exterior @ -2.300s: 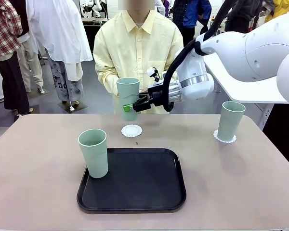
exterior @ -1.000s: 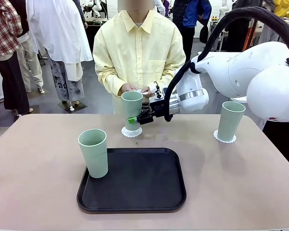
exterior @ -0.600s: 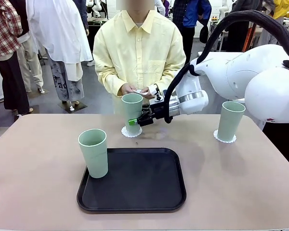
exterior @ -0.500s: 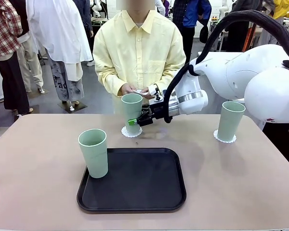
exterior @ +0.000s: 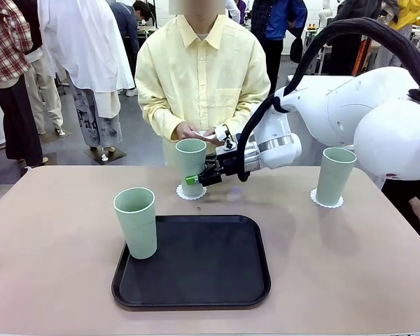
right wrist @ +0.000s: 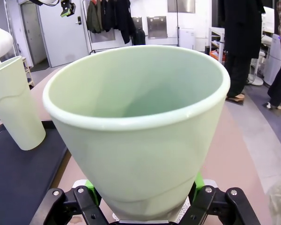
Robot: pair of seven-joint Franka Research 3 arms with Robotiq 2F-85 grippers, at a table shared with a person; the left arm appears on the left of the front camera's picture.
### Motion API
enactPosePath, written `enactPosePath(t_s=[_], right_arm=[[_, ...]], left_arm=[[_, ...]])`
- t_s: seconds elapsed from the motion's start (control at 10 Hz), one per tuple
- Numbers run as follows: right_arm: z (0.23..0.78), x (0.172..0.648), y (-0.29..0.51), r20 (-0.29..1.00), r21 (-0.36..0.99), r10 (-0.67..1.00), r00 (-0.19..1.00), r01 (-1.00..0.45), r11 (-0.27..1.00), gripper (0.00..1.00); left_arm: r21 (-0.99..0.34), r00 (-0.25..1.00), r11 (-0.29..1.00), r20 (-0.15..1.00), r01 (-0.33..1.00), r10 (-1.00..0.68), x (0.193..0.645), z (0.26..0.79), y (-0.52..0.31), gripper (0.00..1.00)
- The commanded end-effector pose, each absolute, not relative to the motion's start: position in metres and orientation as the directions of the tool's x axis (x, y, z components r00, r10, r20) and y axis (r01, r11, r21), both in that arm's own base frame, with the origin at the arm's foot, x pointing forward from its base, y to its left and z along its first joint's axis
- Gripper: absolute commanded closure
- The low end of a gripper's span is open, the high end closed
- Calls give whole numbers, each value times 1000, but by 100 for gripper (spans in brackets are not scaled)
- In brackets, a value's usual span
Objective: Place coasters on the table and set cups on them.
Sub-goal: Take one Reusable plastic cup from the Flat Tray and place it on a coaster set by the human.
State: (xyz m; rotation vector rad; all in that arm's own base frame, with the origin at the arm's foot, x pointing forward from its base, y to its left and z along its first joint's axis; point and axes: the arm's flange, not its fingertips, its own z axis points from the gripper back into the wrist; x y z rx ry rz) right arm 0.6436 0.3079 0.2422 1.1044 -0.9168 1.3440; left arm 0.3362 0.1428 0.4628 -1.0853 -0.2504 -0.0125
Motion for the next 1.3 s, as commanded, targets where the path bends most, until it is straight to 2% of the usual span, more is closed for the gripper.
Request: enactPosePath(t_s=[0.0,0.3,0.4,0.8,1.2], right_arm=[[240,646,310,962,87,266,55,-990,-109,17],[239,647,308,965,78,259,45,-990,-117,17],[239,647,308,965,85,256,52,-989,-119,0],[241,646,308,956,88,289,49,-989,-123,0],[246,642,302,918,111,394,53,-986,-126,0]], left_arm=[[-875,968,460,226,152,109,336,463,144,0],[-875,968,460,226,152,109,336,463,144,0],[-875,968,460,226,152,109,336,463,144,0],[-875,968,460,226,152,109,336,463,144,0],[-875,968,460,226,152,109,336,463,144,0]])
